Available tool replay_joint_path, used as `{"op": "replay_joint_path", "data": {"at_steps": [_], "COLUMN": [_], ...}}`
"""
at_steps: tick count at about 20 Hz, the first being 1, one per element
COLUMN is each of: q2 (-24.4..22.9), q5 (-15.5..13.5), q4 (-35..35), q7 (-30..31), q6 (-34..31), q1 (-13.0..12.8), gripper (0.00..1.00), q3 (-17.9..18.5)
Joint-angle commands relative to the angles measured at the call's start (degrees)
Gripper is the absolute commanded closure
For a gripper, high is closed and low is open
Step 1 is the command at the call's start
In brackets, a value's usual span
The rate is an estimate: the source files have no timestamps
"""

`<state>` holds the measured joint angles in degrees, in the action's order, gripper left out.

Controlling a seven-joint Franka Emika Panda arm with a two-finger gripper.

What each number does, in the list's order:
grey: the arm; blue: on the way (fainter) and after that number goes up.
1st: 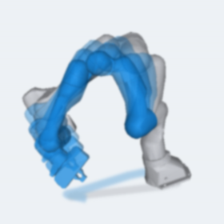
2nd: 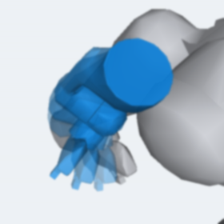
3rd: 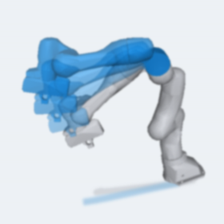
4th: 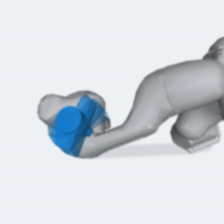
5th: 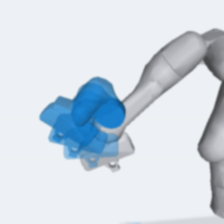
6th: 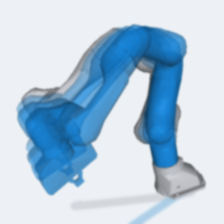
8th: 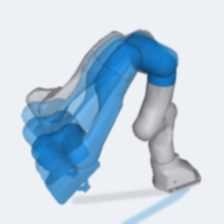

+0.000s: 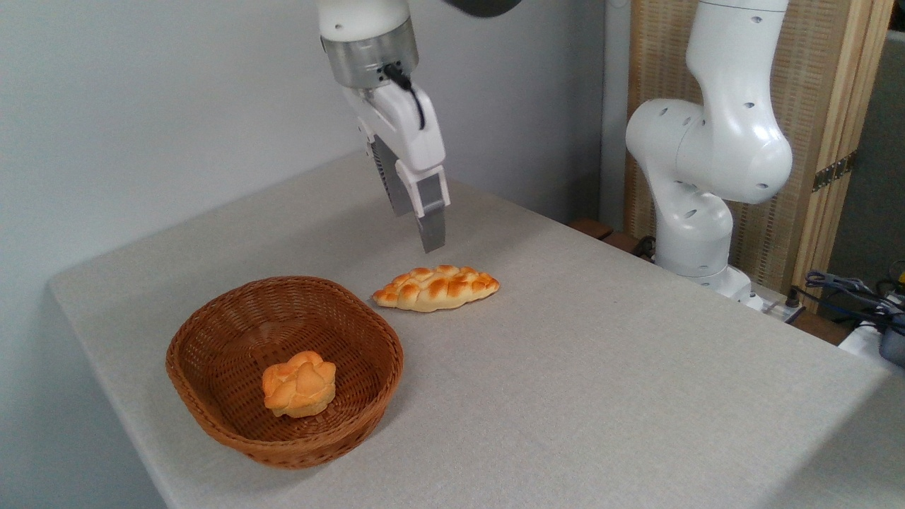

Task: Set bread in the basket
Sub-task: 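Lower the gripper onto the bread roll and close on it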

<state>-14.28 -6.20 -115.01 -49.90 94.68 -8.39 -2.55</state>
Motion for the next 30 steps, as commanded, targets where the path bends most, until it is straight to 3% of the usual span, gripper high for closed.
{"op": "replay_joint_path", "data": {"at_steps": [1,7,11,22,24,27,28,30], "q2": [-3.47,-2.95,-2.25,0.30,0.39,0.39,0.39,0.39], "q5": [-0.57,-0.48,-0.48,-0.48,-0.22,-0.13,-0.13,-0.04], "q4": [-8.99,-15.50,-18.40,-20.34,-20.43,-20.43,-20.43,-20.43], "q7": [-1.17,-1.34,-3.26,-5.30,-5.30,-5.30,-5.30,-5.38], "q6": [5.16,9.29,12.55,18.26,19.31,20.28,20.28,20.28], "q1": [-4.00,-4.62,-4.79,-5.06,-5.06,-5.06,-5.06,-5.06], "gripper": [0.00,0.00,0.00,0.00,0.15,0.51,0.59,0.64], "q3": [0.18,-3.34,-3.52,-5.63,-5.63,-5.63,-5.63,-5.63]}}
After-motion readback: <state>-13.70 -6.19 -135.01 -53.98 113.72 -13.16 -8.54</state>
